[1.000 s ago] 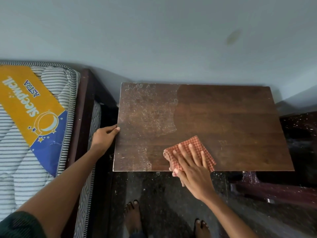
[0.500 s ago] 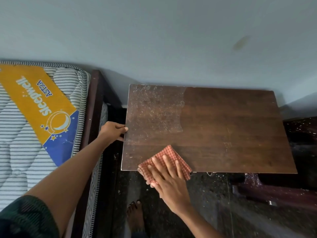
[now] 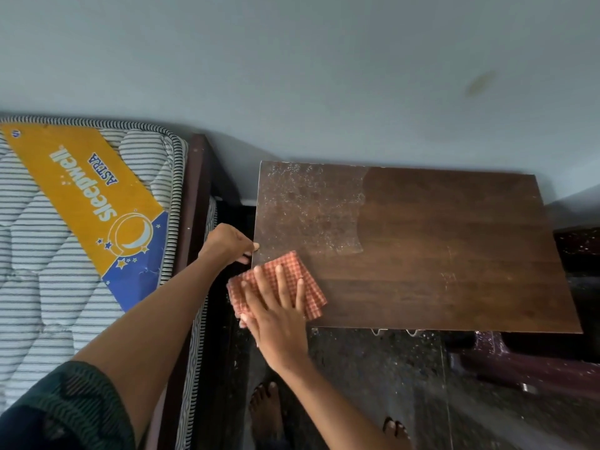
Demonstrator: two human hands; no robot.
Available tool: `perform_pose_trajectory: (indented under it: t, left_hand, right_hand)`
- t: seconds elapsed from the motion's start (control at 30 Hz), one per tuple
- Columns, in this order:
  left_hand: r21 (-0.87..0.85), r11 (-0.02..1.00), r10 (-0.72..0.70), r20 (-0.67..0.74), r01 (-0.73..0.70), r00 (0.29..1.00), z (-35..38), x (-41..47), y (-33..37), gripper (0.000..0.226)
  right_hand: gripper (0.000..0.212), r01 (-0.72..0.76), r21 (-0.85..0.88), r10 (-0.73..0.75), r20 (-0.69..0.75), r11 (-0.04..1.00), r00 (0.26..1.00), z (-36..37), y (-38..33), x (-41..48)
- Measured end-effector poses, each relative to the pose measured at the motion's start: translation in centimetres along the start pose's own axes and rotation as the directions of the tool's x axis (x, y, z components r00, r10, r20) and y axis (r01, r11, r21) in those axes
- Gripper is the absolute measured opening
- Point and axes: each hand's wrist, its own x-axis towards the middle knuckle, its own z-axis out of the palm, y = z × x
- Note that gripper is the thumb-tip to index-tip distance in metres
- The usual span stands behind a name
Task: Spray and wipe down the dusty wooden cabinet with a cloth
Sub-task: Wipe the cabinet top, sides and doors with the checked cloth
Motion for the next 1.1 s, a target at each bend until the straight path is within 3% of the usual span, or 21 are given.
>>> perform_pose_trajectory:
  t: [0.13,0.3,0.47,0.63,0.8,0.97,1.1]
  left_hand:
    - [-0.017,0.999,-0.041,-0.024,0.04,0.999,-0.1,-0.5,0.1,0.015]
    - [0.006,0.998,-0.069,-0.077,0.07,0.995,0.2,-0.9,0.4,0.018]
    - [0.021,0.993,-0.111,-0.1,0.114,0.989,0.6,-1.1,1.0,0.017]
    - [0.033,0.988,-0.149,-0.084,0.152,0.985,0.7,0.6,0.2,0.024]
    - [0.031,0.982,-0.184,-0.01,0.184,0.983,0.2,-0.3,1.1,0.015]
    - [0.08,0.975,-0.212,0.029,0.209,0.977,0.1,-0.5,1.9,0.016]
    - [0.074,0.973,-0.224,0.039,0.221,0.974,0.1,-0.4,2.0,0.016]
  right_hand:
    - [0.06,0.165,-0.089,-0.163,0.033,0.982,0.986,1.1,1.9,-4.6]
    - [0.053,-0.09,-0.068,0.091,0.007,0.994,0.996,0.7,7.4,-7.1]
    - [0.054,-0.304,0.1,0.304,0.012,0.947,0.953,-0.7,4.5,-2.9]
    - [0.054,-0.159,0.033,0.159,-0.024,0.987,0.987,-0.6,1.4,1.3]
    - [0.055,0.036,-0.036,-0.036,-0.015,0.999,0.999,0.4,5.3,-2.5]
    - [0.054,-0.197,-0.017,0.195,-0.078,0.98,0.978,-0.7,11.9,-4.3]
    - [0.055,-0.363,0.07,0.367,-0.055,0.929,0.929,-1.9,12.4,-0.3]
